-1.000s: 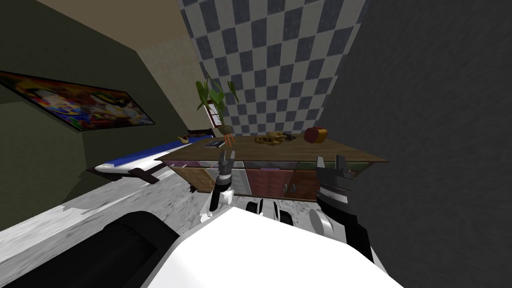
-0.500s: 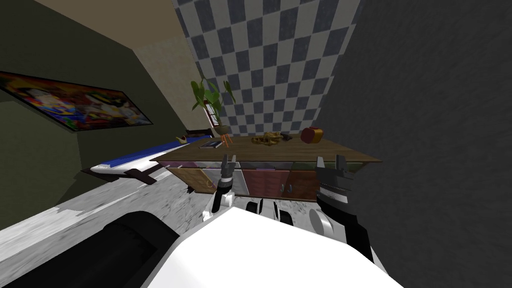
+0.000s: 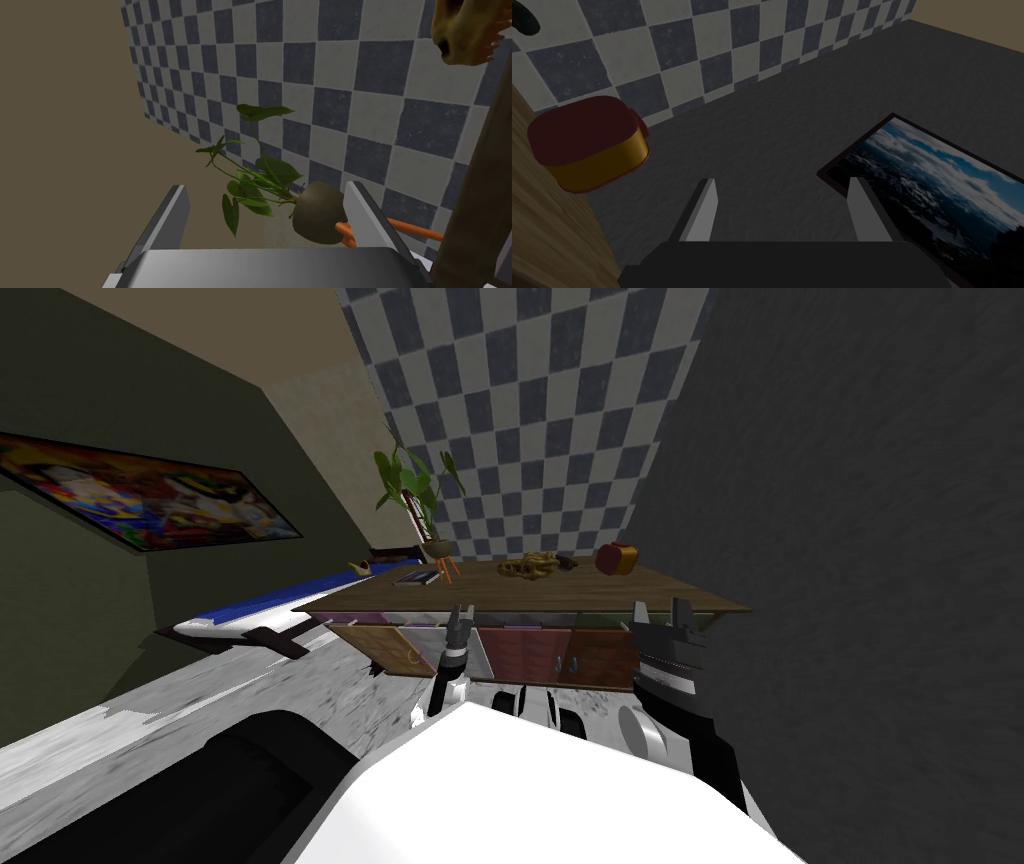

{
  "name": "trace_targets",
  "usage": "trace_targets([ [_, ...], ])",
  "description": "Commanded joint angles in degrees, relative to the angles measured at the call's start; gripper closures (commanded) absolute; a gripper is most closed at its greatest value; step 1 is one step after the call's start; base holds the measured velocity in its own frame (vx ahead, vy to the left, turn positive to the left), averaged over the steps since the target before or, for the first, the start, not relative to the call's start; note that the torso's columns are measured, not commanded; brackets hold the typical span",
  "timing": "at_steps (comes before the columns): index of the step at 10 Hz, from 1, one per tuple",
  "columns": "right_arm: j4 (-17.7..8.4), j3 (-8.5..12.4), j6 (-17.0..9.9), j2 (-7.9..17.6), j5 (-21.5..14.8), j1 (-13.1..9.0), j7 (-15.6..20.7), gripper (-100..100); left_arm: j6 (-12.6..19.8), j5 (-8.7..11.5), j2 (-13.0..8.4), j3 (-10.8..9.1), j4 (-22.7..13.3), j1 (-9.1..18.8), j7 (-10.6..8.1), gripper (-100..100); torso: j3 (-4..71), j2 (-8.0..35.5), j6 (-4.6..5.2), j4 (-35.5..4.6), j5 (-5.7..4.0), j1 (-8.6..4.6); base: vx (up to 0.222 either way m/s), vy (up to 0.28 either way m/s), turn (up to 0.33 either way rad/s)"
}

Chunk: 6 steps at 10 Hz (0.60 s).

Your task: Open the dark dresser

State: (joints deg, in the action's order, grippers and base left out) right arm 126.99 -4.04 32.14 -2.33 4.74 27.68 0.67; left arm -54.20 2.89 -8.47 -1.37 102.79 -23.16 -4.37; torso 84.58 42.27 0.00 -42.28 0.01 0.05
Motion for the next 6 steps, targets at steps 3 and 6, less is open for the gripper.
trace_targets([
  [3, 0.00, 0.00, 0.00, 0.00, 0.00, 0.00, 0.00, 0, -4.36, -0.09, 0.10, -0.09, -7.38, 0.34, -0.13, -100, -0.02, 0.01, 0.00, -0.01, -0.02, -0.07, 0.019, -0.071, -0.010],
  [6, 0.00, 0.00, 0.00, 0.00, 0.00, 0.00, 0.00, 0, -7.62, -0.21, 0.23, -0.11, -12.77, 0.85, -0.14, -100, -0.01, 0.01, 0.01, 0.00, -0.01, -0.05, 0.019, -0.077, -0.009],
])
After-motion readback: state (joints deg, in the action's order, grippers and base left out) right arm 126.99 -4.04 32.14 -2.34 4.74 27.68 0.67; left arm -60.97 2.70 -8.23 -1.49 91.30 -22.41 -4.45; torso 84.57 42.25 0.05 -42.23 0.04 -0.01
